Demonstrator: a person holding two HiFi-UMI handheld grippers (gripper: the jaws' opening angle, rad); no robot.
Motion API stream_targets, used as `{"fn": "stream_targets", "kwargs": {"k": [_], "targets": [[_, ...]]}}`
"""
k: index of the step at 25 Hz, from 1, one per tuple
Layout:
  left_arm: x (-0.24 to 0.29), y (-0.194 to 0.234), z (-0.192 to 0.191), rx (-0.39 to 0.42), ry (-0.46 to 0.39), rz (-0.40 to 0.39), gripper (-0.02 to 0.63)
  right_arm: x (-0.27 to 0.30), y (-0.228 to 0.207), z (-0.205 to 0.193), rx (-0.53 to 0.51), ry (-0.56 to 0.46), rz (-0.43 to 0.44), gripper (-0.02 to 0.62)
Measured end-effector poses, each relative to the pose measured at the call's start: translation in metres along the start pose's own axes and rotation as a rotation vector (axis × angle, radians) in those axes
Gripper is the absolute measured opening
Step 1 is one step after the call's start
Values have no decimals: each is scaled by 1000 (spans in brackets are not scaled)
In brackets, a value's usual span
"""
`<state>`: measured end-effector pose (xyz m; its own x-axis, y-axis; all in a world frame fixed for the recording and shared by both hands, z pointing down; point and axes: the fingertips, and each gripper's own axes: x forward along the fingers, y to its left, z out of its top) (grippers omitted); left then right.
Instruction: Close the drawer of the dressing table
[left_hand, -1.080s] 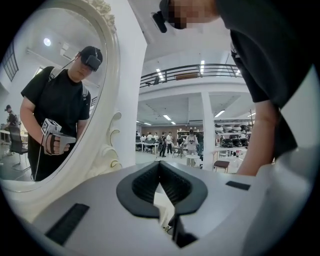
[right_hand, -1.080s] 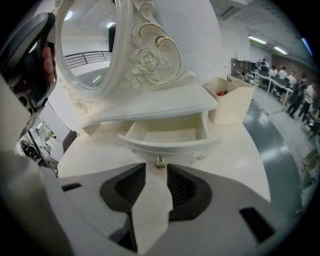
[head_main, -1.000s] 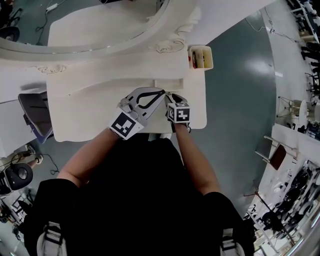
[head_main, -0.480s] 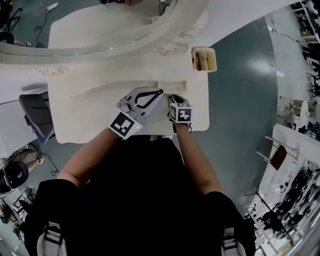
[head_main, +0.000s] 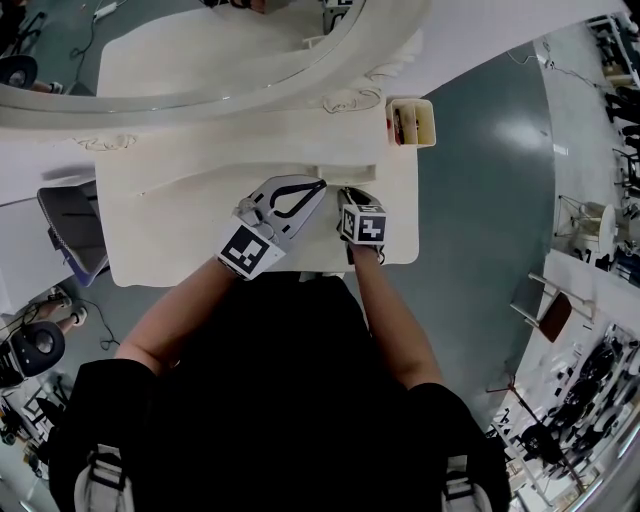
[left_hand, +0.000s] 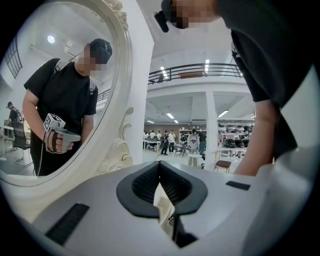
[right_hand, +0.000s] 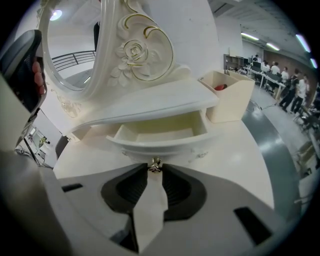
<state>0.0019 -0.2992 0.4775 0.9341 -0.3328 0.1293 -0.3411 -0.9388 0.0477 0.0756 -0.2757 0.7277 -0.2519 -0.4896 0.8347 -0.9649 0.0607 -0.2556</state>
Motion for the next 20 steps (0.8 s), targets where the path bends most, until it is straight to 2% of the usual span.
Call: {"fn": "stream_targets", "kwargs": {"k": [20], "targets": [[-9,12,-11,-17,20,48,-5,20,-6,37,-21,-24,-12,95]]}}
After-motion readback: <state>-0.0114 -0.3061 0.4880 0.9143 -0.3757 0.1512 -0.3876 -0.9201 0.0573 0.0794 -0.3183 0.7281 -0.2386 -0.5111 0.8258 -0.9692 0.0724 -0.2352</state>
